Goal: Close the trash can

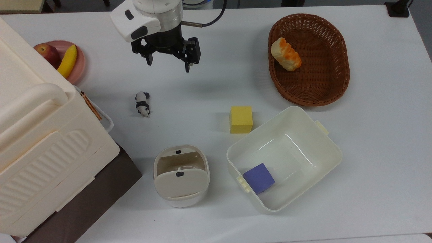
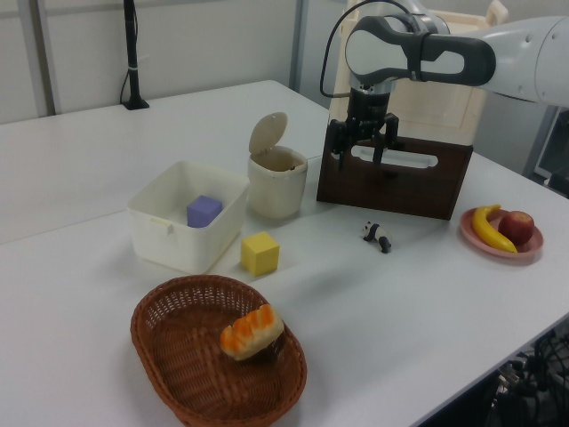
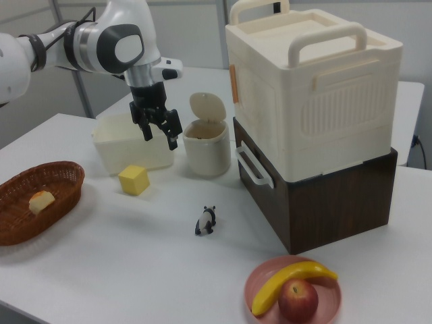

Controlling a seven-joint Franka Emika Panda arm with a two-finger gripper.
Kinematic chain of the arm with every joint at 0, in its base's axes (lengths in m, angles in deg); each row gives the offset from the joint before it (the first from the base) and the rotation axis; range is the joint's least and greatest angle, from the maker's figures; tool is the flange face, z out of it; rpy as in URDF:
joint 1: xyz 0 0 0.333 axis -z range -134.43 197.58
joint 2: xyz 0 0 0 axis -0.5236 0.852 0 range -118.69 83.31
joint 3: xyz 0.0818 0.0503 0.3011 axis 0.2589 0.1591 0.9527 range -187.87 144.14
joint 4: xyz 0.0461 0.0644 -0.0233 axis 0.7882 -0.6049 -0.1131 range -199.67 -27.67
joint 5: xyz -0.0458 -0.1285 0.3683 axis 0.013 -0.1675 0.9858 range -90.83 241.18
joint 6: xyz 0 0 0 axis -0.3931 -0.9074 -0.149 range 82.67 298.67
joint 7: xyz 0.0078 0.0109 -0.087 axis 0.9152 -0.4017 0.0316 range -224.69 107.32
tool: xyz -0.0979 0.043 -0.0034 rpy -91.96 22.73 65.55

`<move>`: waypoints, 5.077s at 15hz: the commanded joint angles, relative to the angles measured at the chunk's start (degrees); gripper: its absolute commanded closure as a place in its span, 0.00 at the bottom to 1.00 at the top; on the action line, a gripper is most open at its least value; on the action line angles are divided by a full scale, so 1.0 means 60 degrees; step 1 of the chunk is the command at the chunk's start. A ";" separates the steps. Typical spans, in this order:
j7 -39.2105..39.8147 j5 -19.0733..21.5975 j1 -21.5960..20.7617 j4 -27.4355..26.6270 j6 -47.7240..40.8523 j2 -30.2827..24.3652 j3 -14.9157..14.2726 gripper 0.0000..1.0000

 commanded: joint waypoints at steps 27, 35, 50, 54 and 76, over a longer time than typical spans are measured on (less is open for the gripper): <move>0.0303 0.0092 -0.0038 -0.0197 0.0012 -0.0051 -0.0062 0.00; 0.0492 0.0005 -0.0096 -0.0168 0.0114 0.0183 -0.0048 0.16; 0.1490 0.0239 -0.0125 0.1485 0.6350 0.1925 0.0040 1.00; 0.1432 0.0224 -0.0286 0.1796 0.8064 0.2292 0.0069 1.00; 0.1577 0.0312 -0.0228 0.2719 0.7441 0.3626 0.0069 1.00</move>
